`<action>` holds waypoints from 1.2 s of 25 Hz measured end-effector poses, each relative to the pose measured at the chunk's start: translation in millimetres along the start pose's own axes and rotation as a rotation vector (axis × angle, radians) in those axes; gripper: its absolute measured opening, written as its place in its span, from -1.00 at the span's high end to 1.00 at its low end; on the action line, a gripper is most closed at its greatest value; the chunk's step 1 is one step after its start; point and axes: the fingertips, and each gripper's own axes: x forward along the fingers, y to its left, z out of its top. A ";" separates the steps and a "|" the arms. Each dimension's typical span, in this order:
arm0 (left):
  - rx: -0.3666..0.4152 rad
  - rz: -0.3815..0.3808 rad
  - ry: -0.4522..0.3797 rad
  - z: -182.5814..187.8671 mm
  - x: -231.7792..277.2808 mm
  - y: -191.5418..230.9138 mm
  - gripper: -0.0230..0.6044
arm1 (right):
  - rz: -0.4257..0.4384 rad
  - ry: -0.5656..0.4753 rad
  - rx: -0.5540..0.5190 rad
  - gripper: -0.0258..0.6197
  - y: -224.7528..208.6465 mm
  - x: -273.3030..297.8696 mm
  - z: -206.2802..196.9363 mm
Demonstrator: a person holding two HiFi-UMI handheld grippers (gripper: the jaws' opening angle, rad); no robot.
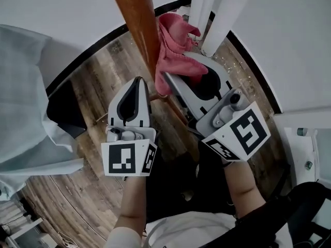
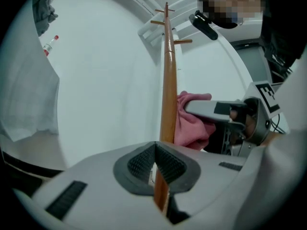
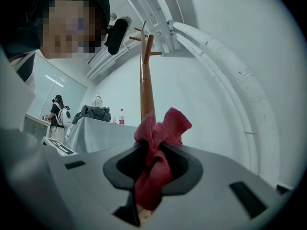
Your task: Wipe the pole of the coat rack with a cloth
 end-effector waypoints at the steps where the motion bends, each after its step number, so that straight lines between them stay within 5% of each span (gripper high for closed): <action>1: -0.004 -0.002 -0.002 -1.8 -0.2 -1.3 0.90 | -0.003 0.002 0.006 0.63 -1.5 -1.0 -4.0; 17: -0.011 -0.002 0.089 -73.8 0.3 -4.8 0.90 | -0.048 0.146 0.164 0.63 -20.1 -14.1 -99.6; 30: -0.069 0.025 0.121 -112.0 -6.2 -0.7 0.90 | -0.067 0.258 0.179 0.63 -27.5 -24.3 -162.7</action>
